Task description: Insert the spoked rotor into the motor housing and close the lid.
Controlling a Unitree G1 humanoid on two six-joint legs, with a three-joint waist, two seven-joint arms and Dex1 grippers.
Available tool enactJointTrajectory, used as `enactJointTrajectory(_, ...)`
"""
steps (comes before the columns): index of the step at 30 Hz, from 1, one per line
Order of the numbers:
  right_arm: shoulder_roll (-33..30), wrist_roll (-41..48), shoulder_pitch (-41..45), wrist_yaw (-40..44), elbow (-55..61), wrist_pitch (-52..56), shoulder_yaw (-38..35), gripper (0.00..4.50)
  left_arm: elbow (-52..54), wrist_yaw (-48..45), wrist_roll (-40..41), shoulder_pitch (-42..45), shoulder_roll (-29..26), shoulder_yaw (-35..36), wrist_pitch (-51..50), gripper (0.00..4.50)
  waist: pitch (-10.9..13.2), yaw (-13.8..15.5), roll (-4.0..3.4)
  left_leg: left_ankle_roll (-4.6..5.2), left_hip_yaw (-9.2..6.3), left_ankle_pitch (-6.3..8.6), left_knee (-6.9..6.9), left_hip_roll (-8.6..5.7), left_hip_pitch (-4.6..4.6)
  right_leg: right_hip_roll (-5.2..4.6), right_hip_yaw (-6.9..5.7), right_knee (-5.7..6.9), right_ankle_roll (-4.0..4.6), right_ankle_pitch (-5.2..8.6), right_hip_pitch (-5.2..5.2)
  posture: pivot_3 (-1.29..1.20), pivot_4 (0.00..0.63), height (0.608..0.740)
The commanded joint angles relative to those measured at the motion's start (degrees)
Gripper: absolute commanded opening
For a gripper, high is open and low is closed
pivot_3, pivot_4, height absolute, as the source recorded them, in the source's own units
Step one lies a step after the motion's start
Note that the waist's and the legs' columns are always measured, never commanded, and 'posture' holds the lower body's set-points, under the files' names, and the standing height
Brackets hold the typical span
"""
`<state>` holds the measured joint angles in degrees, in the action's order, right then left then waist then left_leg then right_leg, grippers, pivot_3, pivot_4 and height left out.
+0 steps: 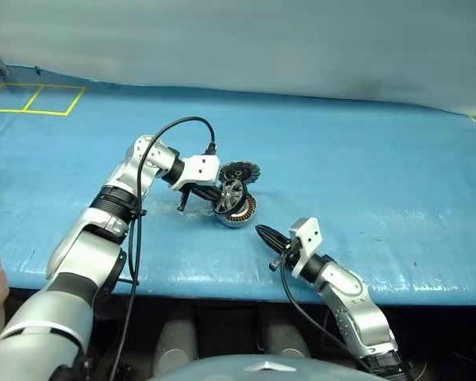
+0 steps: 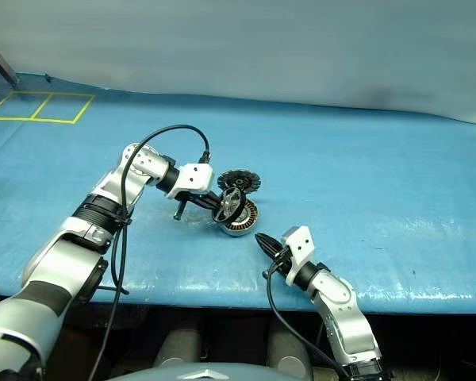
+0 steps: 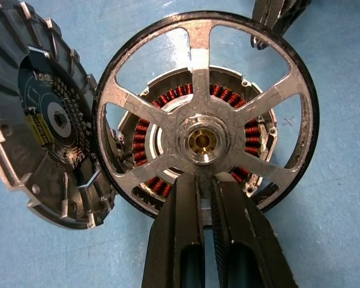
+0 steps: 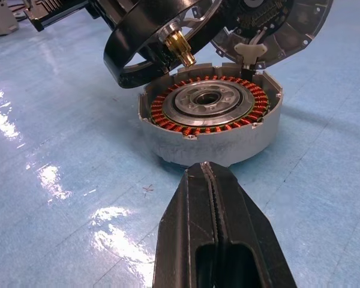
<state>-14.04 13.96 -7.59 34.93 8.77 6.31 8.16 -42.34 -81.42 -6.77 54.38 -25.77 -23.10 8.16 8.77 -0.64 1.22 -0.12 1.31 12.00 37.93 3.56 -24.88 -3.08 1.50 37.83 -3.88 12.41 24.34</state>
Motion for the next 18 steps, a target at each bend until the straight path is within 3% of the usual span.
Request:
enactJointTrajectory(1,-0.1,0.1,-0.3,-0.1,0.8,-1.1,-0.2,0.0,0.1,0.8,-0.4,1.8,0.5,0.6,0.3,0.08,0.0,0.0,0.0,0.0,0.0,0.0,0.0,0.0,0.0,0.0,0.0,0.0,0.0,0.0,0.0,0.0,0.15,0.74)
enactJointTrajectory(15,0.0,0.0,-0.4,-0.4,0.7,-1.0,-0.1,0.0,-1.4,1.1,-2.4,2.3,0.7,0.1,1.6,0.08,0.0,0.0,0.0,0.0,0.0,0.0,0.0,0.0,0.0,0.0,0.0,0.0,0.0,0.0,0.0,0.0,0.15,0.74)
enactJointTrajectory(18,0.0,0.0,-0.3,-0.4,0.5,-1.1,-0.1,0.0,-1.8,1.1,-2.2,2.3,0.7,0.2,2.3,0.88,0.0,0.0,0.0,0.0,0.0,0.0,0.0,0.0,0.02,0.0,0.0,0.01,0.0,0.0,0.0,0.0,0.15,0.74)
